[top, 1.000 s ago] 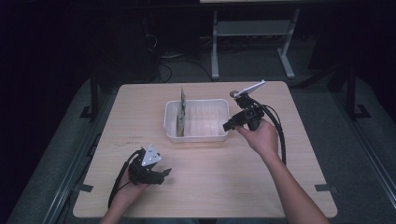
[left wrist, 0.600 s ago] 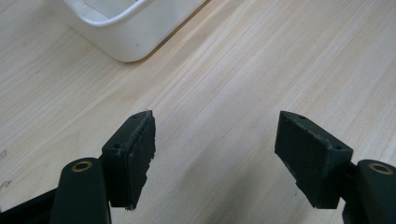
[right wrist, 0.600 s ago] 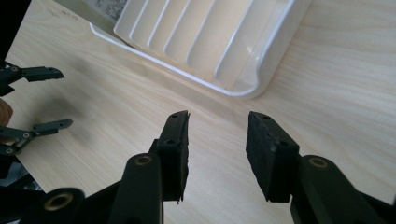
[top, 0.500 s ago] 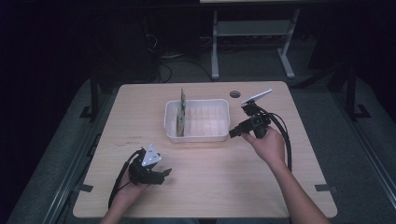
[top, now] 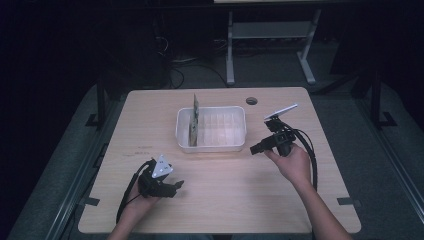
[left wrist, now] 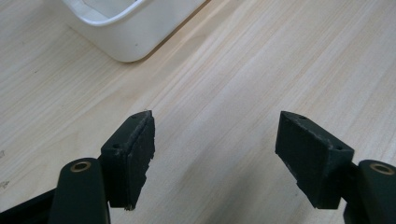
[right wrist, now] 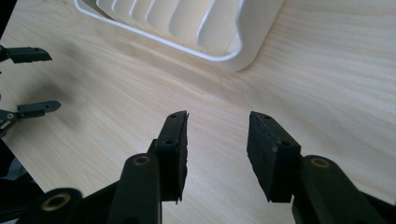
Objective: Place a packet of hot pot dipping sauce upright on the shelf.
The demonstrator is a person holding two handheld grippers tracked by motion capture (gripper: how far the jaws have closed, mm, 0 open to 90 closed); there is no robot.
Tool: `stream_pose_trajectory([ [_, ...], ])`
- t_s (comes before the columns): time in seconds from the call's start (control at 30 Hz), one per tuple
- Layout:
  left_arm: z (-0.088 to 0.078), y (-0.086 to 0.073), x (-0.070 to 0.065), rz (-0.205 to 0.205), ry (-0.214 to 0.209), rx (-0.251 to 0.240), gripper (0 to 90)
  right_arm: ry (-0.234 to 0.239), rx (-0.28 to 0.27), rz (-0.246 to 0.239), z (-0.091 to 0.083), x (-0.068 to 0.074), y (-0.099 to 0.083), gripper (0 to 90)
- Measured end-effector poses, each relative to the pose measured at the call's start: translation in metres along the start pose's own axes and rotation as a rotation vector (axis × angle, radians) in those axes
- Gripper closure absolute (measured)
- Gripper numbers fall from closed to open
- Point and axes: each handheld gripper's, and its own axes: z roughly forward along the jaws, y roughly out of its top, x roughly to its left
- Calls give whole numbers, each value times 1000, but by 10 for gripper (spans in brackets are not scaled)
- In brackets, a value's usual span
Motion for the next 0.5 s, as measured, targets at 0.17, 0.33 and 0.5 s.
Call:
stream_pose_trajectory([
  [0.17, 0, 0, 0, 0, 0, 0, 277, 3, 2, 3, 1, -3, -6, 568],
  [0.33, 0, 0, 0, 0, 0, -1, 277, 0, -5, -3, 1, -6, -15, 565],
  [0.5, 0, 1, -1, 3, 0, -3, 277, -6, -5, -4, 2, -7, -25, 560],
])
